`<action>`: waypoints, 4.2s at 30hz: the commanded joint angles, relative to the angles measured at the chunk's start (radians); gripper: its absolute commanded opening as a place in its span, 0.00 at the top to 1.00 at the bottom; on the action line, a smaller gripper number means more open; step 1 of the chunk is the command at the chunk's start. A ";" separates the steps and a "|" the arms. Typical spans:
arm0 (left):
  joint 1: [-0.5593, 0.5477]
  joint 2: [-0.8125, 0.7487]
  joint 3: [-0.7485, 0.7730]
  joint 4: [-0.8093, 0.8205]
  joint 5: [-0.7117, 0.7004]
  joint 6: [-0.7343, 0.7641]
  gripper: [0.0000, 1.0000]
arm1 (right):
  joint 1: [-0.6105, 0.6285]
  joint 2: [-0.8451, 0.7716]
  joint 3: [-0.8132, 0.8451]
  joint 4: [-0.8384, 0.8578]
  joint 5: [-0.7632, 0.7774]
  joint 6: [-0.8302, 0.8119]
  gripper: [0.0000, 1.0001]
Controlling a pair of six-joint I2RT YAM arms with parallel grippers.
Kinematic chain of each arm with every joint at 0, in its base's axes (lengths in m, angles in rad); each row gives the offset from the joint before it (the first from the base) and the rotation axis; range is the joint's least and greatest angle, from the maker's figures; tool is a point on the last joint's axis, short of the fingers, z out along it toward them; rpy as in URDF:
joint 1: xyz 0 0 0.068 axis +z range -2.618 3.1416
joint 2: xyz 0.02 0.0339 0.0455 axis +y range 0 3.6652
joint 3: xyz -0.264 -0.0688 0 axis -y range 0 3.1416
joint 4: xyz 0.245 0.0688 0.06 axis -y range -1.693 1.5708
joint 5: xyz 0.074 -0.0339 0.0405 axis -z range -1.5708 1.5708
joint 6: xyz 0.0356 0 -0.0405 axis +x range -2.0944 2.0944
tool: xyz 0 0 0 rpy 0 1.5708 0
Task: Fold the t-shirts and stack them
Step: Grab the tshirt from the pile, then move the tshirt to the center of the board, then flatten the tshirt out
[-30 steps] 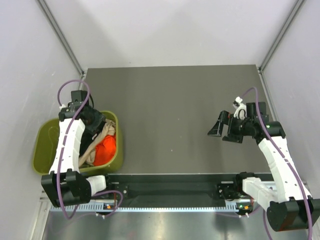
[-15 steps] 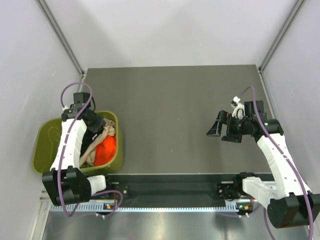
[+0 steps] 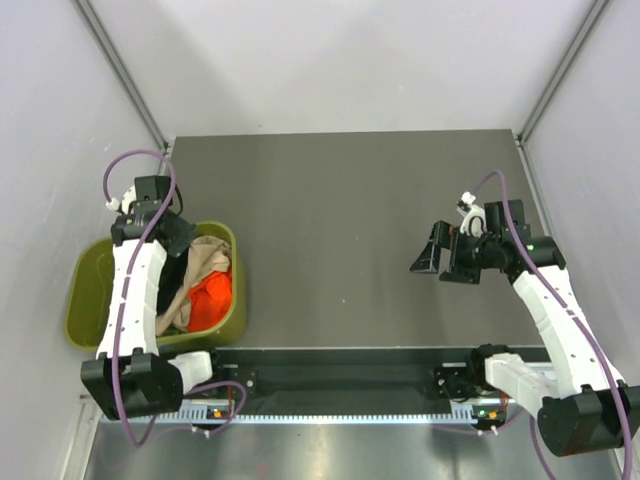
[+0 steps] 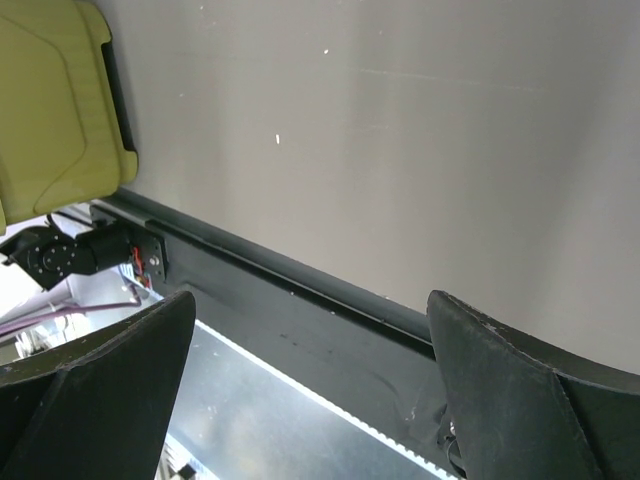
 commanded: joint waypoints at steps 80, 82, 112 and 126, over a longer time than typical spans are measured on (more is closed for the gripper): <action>-0.801 0.525 0.843 0.292 0.444 -0.084 0.46 | 0.113 -0.020 0.177 -0.100 0.285 0.050 0.00; -0.807 0.511 0.839 0.200 0.363 -0.023 0.46 | 0.113 -0.020 0.171 -0.097 0.288 0.047 0.00; -0.804 0.261 0.050 0.062 0.097 0.260 0.55 | 0.472 0.937 0.547 0.075 0.709 0.208 0.20; -0.804 0.435 0.142 0.056 0.114 0.321 0.60 | 0.368 0.913 0.378 0.140 0.793 0.205 0.80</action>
